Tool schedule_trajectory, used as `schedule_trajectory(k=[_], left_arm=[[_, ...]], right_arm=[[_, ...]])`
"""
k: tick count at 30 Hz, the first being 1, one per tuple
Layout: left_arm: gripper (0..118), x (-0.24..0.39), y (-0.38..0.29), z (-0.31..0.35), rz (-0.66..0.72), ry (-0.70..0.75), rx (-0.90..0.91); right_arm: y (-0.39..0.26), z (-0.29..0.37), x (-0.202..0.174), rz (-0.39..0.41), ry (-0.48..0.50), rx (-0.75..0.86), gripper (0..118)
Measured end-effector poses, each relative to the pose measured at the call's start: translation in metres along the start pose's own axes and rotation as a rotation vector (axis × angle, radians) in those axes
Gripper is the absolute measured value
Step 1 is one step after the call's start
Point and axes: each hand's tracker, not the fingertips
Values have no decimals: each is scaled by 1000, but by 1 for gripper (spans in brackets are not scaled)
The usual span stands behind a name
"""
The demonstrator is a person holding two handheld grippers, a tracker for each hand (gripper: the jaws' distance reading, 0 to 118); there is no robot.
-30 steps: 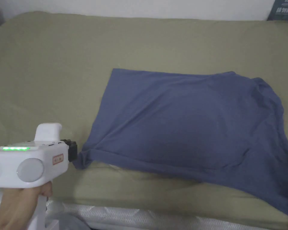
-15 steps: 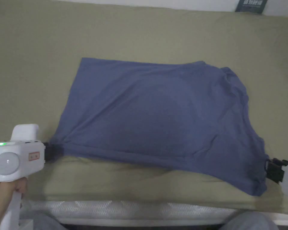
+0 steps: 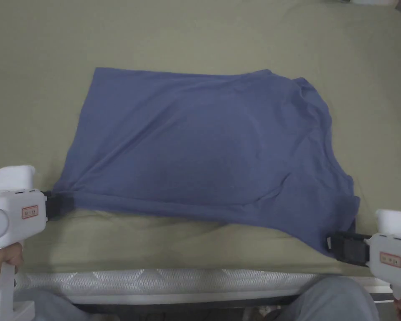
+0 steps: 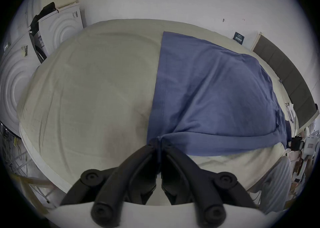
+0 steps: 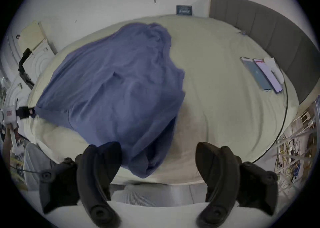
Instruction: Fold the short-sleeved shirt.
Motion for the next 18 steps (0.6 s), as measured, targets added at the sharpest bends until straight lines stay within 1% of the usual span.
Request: schedule_trajectory(k=[2,3,4,5,6,13,18], left_arm=[[4,1,0,-1,-3,3,-3],[4,1,0,-1,-3,3,-4],[4,0,1,-1,-3,2,-6],[4,0,2,0,-3,1,-4],[4,0,3,1,-1,1,1],[4,-1,18,10,0,-8,33],[4,3,44,12,-15,-8,71]], right_arm=[[-1,0,5,-8,19,4,44],[2,1,6,-20,24,10,21],[5,4,7,-25,36,20,16],[9,11,5,-32,16,70,15],[12,16,4,-50,29,76,15],[47,39,-3,-9,15,160,14],[82,43,-10,19,-1,200,14]])
